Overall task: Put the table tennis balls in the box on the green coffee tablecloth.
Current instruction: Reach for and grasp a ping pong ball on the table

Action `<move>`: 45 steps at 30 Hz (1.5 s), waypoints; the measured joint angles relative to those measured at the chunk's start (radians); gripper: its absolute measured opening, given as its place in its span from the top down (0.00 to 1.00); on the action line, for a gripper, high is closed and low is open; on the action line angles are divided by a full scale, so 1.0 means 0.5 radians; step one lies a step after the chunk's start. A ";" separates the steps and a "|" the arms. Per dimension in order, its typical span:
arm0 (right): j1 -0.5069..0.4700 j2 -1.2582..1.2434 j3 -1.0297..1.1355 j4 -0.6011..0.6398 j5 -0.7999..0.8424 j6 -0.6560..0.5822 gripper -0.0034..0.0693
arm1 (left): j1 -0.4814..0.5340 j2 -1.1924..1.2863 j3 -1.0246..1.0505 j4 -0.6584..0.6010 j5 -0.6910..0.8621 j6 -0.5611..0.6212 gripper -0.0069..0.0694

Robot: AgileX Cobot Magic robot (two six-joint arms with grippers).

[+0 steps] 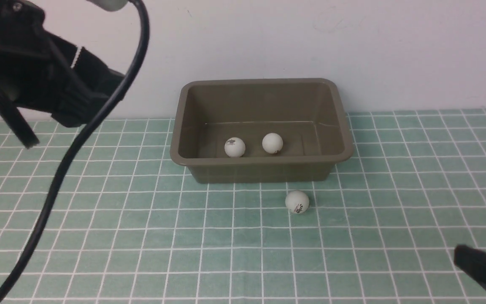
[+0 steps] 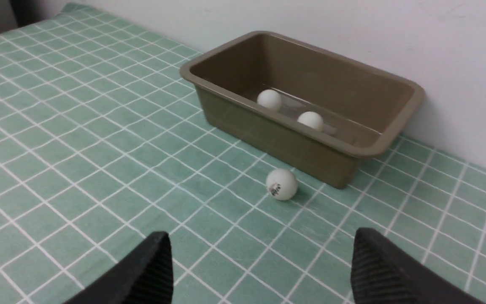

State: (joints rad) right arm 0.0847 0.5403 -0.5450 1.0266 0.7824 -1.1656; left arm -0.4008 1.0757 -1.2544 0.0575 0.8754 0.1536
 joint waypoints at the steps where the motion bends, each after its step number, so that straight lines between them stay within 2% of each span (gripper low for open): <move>1: 0.000 0.075 -0.020 0.049 -0.002 -0.059 0.25 | 0.000 -0.020 0.000 0.010 0.019 -0.014 0.24; 4: 0.000 0.473 -0.111 0.211 -0.002 -0.197 0.25 | 0.000 -0.047 0.000 -0.002 0.023 -0.034 0.24; 10: 0.041 1.099 -0.231 0.266 -0.004 -0.276 0.25 | 0.000 -0.050 0.000 -0.115 0.027 -0.006 0.24; 14: 0.154 1.300 -0.296 0.278 -0.034 -0.276 0.25 | 0.000 -0.050 0.000 -0.115 0.027 0.019 0.24; 18: 0.405 1.583 -0.412 0.325 -0.261 -0.250 0.25 | 0.000 -0.050 0.000 -0.115 0.028 0.021 0.24; 26: 0.603 1.928 -0.555 0.400 -0.538 -0.162 0.25 | 0.000 -0.050 0.000 -0.115 0.036 0.023 0.24; 38: 0.637 2.338 -0.707 0.550 -0.847 -0.010 0.25 | 0.000 -0.050 0.000 -0.115 0.037 0.035 0.24; 45: 0.637 2.518 -0.822 0.676 -0.857 -0.004 0.25 | 0.000 -0.050 0.000 -0.115 0.039 0.041 0.24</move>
State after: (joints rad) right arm 0.4030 1.7991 -0.9559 1.3644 0.3540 -1.1677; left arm -0.4008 1.0508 -1.2544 0.0000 0.8948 0.1740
